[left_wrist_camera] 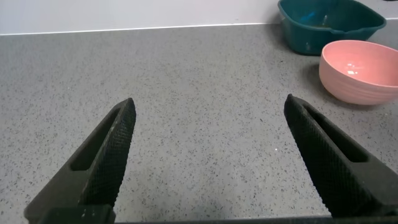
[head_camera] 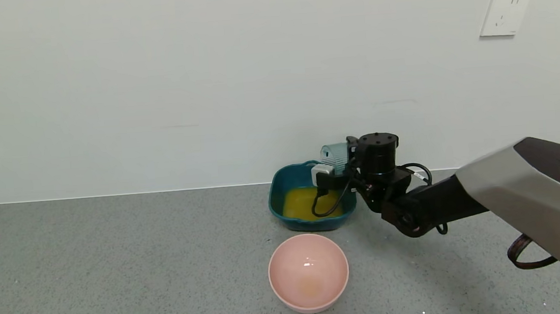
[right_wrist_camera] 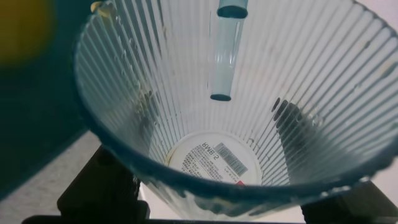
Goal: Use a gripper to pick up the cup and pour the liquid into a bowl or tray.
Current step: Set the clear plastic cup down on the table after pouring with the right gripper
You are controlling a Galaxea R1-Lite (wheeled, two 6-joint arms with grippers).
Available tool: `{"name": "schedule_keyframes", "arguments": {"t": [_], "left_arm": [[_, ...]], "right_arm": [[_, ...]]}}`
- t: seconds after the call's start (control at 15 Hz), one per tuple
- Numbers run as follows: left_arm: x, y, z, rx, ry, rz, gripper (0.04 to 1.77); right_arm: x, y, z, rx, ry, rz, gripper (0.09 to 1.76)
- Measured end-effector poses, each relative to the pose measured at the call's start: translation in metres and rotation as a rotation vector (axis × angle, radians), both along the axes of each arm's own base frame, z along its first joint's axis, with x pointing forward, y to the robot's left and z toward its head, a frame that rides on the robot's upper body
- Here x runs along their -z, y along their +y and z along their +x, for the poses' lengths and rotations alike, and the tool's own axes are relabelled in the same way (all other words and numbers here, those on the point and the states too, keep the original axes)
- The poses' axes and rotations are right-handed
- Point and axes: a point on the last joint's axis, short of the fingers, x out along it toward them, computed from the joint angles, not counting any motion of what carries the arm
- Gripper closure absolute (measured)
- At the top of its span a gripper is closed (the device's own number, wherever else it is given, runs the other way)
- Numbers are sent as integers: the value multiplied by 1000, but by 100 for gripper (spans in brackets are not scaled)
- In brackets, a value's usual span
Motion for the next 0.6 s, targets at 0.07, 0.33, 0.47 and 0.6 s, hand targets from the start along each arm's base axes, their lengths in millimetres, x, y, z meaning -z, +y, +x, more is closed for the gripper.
{"name": "schedule_keyframes", "arguments": {"t": [0.07,0.33,0.47,0.6], "left_arm": [[0,0,0,0,0,0,9],[0,0,0,0,0,0,9],[0,0,0,0,0,0,9],[0,0,0,0,0,0,9]], "right_arm": [[0,1,-2,4,-2,59,48],[-1,-7,-12,49,6,275,48],[-4,-16,-18,79,20,375,48],[-5,-28,-27,123,38,467,48]]}}
